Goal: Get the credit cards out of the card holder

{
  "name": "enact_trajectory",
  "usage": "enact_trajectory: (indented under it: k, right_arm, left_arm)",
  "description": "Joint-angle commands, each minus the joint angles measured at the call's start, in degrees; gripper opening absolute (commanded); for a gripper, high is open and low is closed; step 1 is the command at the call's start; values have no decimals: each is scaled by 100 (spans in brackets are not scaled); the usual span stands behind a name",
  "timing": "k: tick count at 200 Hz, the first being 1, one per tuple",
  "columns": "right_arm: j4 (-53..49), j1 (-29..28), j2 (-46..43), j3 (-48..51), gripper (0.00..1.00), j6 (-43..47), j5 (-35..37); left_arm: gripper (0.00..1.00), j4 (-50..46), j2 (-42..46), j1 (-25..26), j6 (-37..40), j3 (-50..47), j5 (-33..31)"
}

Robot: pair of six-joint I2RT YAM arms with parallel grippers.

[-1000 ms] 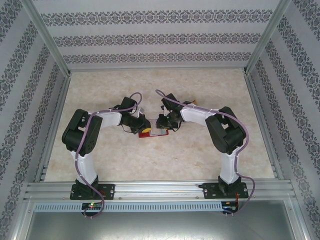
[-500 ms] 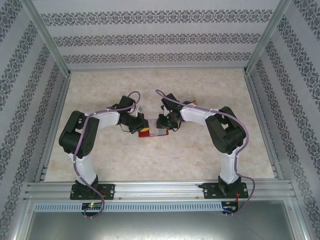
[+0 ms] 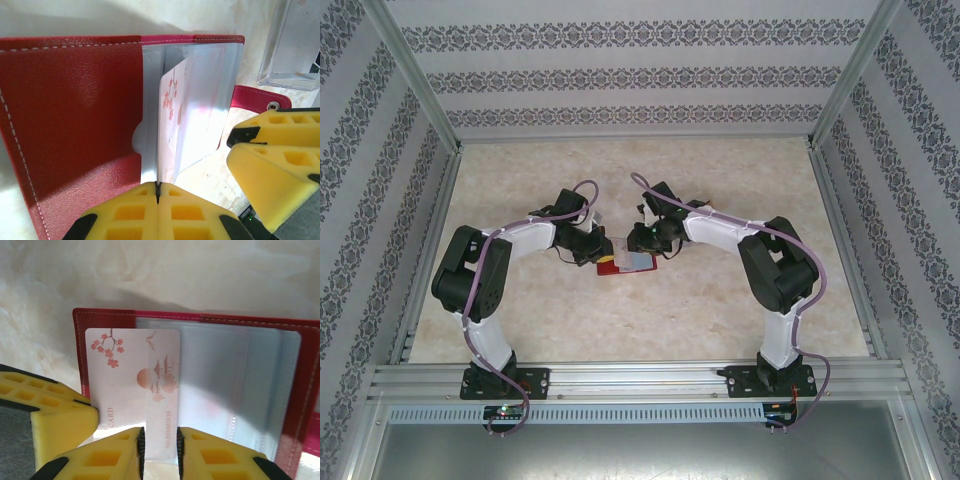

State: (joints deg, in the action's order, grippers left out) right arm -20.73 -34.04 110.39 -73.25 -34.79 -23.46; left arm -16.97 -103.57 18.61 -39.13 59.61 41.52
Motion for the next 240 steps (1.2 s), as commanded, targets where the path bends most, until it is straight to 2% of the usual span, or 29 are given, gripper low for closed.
enact_trajectory:
  k: [1,55,95,115,139,158,184,207,240]
  right_arm:
    - [-31,-65,237,-209,27,-55,-80]
    - [-212,-124,656,-501,27,23,-138]
    - [-221,-173,780,-517,27,38,-226]
    - [-219,-189,809,-497,27,36,-238]
    - [-230,-197,804,-463,27,31,-199]
    - [-242,-183,774,-453,27,28,-153]
    - [-165,-117,617,-336,27,-19,-62]
    - [128,-4,294,-99,27,-64,-139]
    - [252,115,-318,76,37,16,-343]
  left_arm:
    - [0,-140,-14,-74,101,132,-56]
    - [11,80,-14,-67,-27,61,37]
    - [26,666,-90,-62,-340,-97,315]
    - [28,797,-150,-62,-421,-108,366]
    - [25,724,-164,-68,-398,-80,298]
    - [15,447,-143,-62,-271,-17,88]
    - [7,-184,42,-77,74,132,-235]
    - [4,-645,370,-125,349,241,-449]
    - [4,-1076,817,-152,465,469,-885]
